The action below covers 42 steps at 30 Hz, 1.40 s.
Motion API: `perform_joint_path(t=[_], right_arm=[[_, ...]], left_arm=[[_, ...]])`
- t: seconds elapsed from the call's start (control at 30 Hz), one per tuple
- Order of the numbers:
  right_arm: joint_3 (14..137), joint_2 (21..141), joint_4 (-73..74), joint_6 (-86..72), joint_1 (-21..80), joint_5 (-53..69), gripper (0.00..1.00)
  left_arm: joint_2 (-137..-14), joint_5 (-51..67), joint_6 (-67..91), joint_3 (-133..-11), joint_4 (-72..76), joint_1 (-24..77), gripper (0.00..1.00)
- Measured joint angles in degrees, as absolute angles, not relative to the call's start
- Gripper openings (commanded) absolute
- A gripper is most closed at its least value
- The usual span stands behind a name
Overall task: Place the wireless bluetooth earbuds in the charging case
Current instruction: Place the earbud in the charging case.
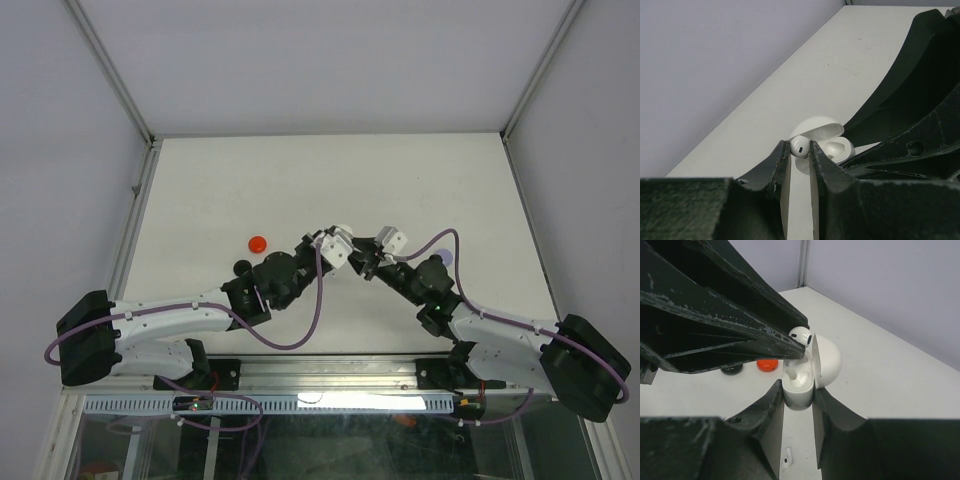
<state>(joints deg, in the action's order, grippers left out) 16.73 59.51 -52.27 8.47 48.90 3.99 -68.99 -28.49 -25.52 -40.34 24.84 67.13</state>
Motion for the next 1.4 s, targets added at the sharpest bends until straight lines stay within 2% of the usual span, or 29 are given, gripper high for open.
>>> perform_joint_path(t=[0.83,1.1,1.17,1.4], right_arm=[[16.7,59.4,-51.0,8.6,49.0,3.7,0.12],[16.7,59.2,-51.2,8.6,49.0,3.7,0.12],[16.7,59.2,-51.2,8.5,49.0,3.7,0.12],[16.7,59.2,-50.9,8.6,49.0,3.8,0.12]], left_arm=[[-67.7,-28.5,-23.7,-40.3,20.8,70.1,0.23],[-68.0,-32.0,-20.6,-40.5,19.0,70.1,0.25],[-68.0,-33.0,-19.6,-40.8,18.0,70.1,0.28],[-67.6,-34.2,-15.6,-41.8,16.2,70.0,0.47]])
